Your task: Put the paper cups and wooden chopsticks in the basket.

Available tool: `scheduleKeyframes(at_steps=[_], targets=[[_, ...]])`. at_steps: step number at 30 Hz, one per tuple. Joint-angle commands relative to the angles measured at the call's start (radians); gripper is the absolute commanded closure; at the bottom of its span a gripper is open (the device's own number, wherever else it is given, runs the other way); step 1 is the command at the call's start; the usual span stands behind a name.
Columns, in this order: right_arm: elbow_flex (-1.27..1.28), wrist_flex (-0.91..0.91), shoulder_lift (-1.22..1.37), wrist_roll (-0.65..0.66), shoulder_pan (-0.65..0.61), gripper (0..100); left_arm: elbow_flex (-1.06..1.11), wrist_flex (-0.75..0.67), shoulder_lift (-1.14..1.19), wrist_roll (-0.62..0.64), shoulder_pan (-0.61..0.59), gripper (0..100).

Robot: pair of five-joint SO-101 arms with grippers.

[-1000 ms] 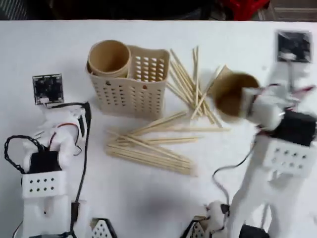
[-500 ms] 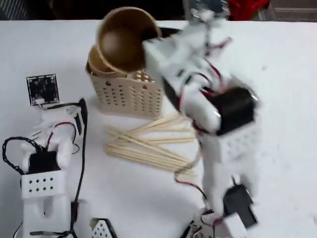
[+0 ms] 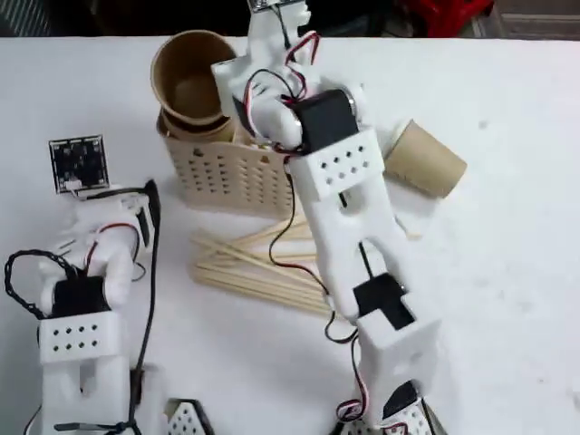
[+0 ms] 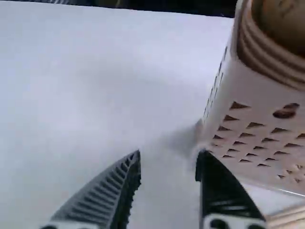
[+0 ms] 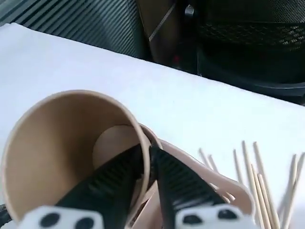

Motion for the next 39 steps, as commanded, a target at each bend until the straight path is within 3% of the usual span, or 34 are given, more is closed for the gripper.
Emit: scheduleKeyframes(at_steps=[1,7,11,14,18,23,26,33,39], targets=[[-0.043,0.012,-0.005,-0.005,0.022,94.9,-0.006,-0.025,-0.013,0.011,-0.005,80],[-0.044,0.059,-0.024,-0.006,0.022,74.5,-0.006,-0.025,-0.013,0.011,-0.005,80],[-0.044,0.099,-0.09,0.0,0.022,69.3,-0.006,-0.025,-0.013,0.011,-0.004,80],[-0.044,0.199,-0.194,0.011,0.033,71.1,-0.006,-0.025,-0.013,0.011,-0.004,80],[-0.012,0.349,-0.363,0.198,0.127,77.8,-0.006,-0.025,-0.013,0.011,-0.004,80],[0.226,0.338,-0.535,0.31,0.409,90.2,-0.006,-0.023,-0.013,0.011,-0.004,80],[0.404,0.329,-0.559,0.371,0.552,91.2,-0.006,-0.025,-0.013,0.011,-0.004,80],[0.815,0.016,-0.513,0.417,0.65,91.8,-0.006,-0.021,-0.013,0.011,-0.004,80],[0.898,-0.137,-0.361,0.41,0.696,91.4,0.02,-0.044,-0.018,0.009,0.01,80]])
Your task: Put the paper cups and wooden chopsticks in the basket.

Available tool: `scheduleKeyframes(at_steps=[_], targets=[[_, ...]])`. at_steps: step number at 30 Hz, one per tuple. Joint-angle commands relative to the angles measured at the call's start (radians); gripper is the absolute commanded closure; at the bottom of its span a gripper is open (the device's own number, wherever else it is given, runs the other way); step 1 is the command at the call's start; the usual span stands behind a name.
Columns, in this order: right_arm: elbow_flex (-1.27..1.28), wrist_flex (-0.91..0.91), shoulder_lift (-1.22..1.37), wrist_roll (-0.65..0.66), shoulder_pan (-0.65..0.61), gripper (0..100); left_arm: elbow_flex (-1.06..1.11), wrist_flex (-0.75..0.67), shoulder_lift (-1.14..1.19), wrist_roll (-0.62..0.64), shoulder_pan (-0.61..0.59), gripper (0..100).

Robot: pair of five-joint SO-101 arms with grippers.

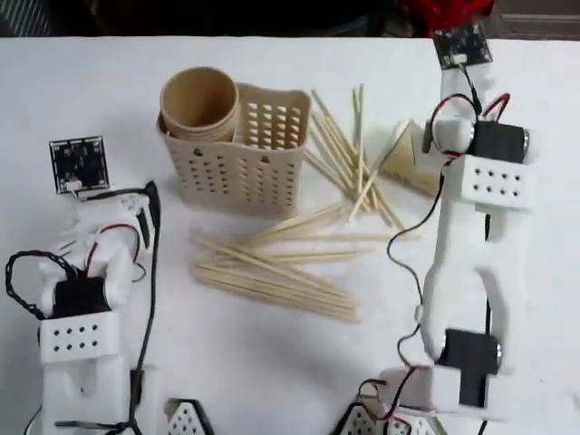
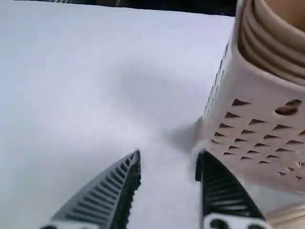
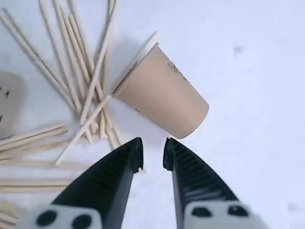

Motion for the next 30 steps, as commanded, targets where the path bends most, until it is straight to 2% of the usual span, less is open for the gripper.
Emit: scheduleKeyframes(at_steps=[1,9,12,16,20,25,30], targets=[[0.0,-0.088,0.071,0.008,0.044,91.4,0.006,-0.044,-0.015,0.006,0.018,80],[-0.011,-0.196,0.268,0.009,0.107,91.4,0.008,-0.048,-0.013,0.005,0.027,80],[-0.104,-0.107,0.252,-0.026,0.05,91.4,0.008,-0.049,-0.013,0.005,0.027,80],[-0.273,0.004,0.239,-0.097,-0.087,91.2,0.008,-0.049,-0.013,0.005,0.024,80],[-0.362,0.013,0.3,-0.104,-0.173,84.8,0.008,-0.049,-0.013,0.005,0.024,80],[-0.479,0.012,0.473,-0.104,-0.16,76.3,0.008,-0.049,-0.013,0.005,0.027,80],[-0.681,0.028,0.679,-0.103,-0.094,73.7,0.008,-0.049,-0.013,0.005,0.027,80]])
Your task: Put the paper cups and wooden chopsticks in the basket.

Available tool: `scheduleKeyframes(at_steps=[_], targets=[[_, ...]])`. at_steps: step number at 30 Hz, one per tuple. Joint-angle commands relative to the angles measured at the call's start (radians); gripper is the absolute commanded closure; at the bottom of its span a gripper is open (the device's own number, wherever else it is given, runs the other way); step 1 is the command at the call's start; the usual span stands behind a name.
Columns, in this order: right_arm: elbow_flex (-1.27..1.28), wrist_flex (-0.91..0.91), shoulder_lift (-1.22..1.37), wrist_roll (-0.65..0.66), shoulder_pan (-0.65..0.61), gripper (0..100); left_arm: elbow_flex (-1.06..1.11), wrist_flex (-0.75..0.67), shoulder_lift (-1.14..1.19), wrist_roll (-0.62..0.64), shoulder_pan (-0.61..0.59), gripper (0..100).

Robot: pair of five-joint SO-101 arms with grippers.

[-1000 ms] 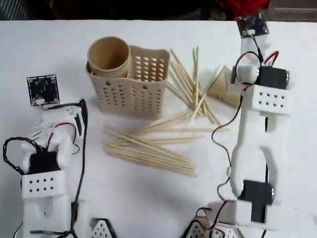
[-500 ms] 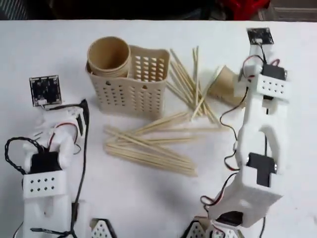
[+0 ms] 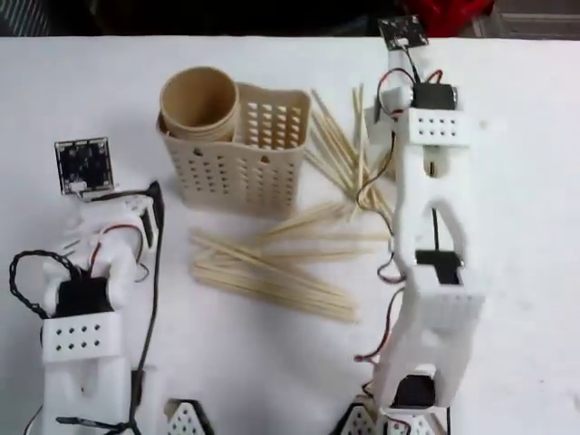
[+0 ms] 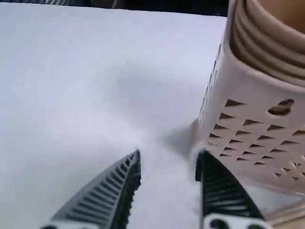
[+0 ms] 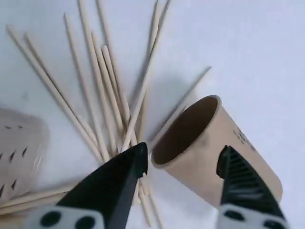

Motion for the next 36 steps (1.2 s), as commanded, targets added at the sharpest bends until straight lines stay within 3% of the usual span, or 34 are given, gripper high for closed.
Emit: scheduleKeyframes(at_steps=[1,11,13,18,24,29,36], targets=[[-0.181,0.031,0.101,-0.003,0.058,73.8,-0.006,-0.021,-0.013,0.005,0.012,80],[-0.578,0.285,0.36,0.0,0.154,74.3,-0.006,-0.021,-0.013,0.005,0.012,80],[-0.652,0.346,0.381,0.002,0.189,77.8,-0.006,-0.021,-0.013,0.005,0.012,80],[-0.732,0.4,0.403,0.002,0.312,97.6,-0.006,-0.018,-0.013,0.005,0.012,80],[-0.738,0.398,0.4,0.011,0.486,98.4,-0.006,-0.018,-0.013,0.005,0.012,80],[-0.736,0.404,0.325,0.028,0.556,98.1,-0.006,-0.018,-0.013,0.005,0.012,80],[-0.655,0.41,0.01,-0.017,0.521,98.2,-0.006,-0.018,-0.013,0.005,0.012,80]])
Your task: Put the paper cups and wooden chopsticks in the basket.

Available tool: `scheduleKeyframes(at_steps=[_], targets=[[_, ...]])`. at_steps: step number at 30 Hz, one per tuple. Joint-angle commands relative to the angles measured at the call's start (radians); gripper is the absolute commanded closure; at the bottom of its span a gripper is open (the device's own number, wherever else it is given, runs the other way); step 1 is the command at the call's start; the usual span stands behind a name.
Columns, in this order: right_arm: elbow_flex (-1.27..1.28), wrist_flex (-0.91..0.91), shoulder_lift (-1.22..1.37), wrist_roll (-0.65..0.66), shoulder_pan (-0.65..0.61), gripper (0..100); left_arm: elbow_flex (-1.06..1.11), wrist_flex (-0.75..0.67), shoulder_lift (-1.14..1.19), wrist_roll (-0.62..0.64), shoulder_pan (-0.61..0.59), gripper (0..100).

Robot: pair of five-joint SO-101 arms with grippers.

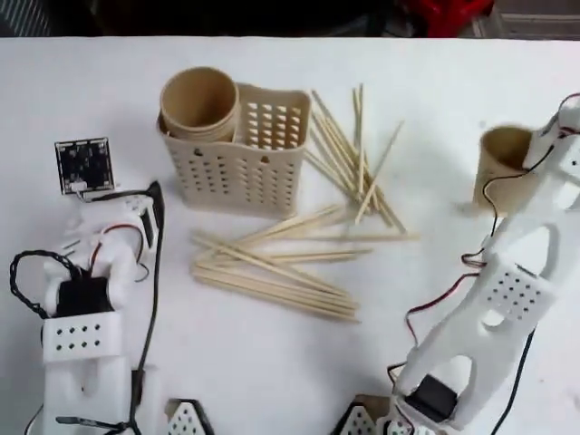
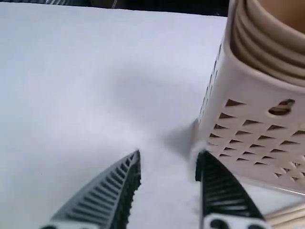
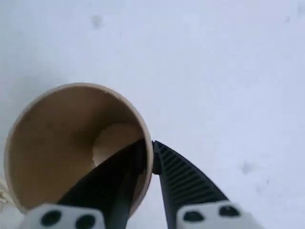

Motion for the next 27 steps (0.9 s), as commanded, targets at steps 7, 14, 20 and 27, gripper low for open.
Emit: scheduleKeyframes(at_steps=[7,14,20,27], targets=[[0.301,0.001,-0.693,-0.103,-0.355,98.2,-0.006,-0.02,-0.013,0.005,0.012,80],[0.345,-0.125,-0.932,-0.256,-0.846,98.0,-0.006,-0.02,-0.013,0.005,0.012,80],[0.39,-0.332,-0.895,-0.316,-1.047,97.9,-0.006,-0.02,-0.013,0.005,0.012,80],[0.427,-0.444,-0.694,-0.316,-1.119,97.8,-0.006,-0.02,-0.013,0.005,0.012,80]])
